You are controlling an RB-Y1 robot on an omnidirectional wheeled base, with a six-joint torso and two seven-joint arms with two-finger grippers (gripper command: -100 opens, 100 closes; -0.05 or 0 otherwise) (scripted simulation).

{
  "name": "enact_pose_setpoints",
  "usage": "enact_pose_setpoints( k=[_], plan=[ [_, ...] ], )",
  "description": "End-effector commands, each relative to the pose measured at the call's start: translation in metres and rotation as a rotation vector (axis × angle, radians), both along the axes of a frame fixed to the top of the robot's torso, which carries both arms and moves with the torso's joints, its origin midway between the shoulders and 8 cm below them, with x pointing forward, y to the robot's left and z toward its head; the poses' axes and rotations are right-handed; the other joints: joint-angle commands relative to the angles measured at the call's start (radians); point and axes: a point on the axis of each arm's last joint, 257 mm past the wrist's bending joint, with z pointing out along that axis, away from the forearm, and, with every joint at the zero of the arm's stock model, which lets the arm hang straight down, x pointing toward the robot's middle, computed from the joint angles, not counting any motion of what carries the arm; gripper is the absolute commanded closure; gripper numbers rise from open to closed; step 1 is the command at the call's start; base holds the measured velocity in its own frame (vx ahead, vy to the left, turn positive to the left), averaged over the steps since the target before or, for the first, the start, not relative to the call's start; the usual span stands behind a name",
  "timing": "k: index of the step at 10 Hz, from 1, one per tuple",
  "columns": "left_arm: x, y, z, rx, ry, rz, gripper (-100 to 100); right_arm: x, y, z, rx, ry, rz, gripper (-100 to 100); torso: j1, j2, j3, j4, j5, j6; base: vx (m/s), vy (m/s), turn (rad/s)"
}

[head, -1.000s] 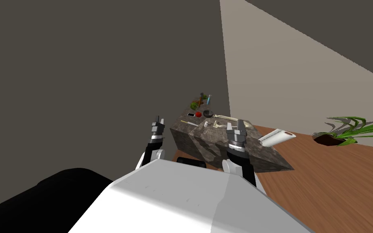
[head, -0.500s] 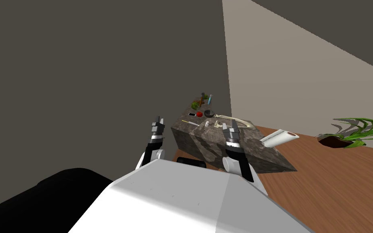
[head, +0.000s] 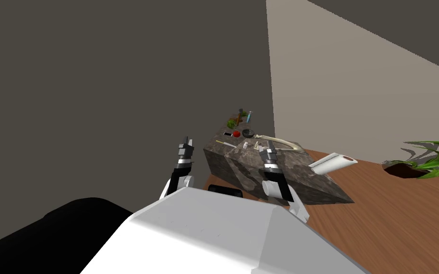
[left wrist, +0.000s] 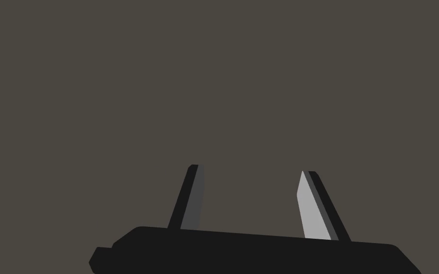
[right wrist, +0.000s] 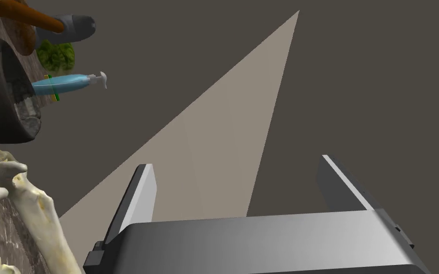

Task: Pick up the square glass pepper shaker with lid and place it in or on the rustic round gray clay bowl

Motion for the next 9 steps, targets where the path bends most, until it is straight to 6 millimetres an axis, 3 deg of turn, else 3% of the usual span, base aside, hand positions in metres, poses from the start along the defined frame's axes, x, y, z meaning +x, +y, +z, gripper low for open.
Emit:
enact_pose_setpoints(
  k=[1,9],
  plan=[
    [0.000,0.000,0.000,0.000,0.000,0.000,0,0.014,-0.004,-0.014,0.037,0.039,0.015,-100,0.000,0.000,0.000,0.000,0.000,0.000,-0.031,0.018,0.046],
    [0.000,0.000,0.000,0.000,0.000,0.000,0,0.059,-0.031,-0.055,0.197,0.176,0.033,-100,-0.001,0.000,0.000,0.000,0.000,0.000,-0.031,0.013,0.042]
  ],
)
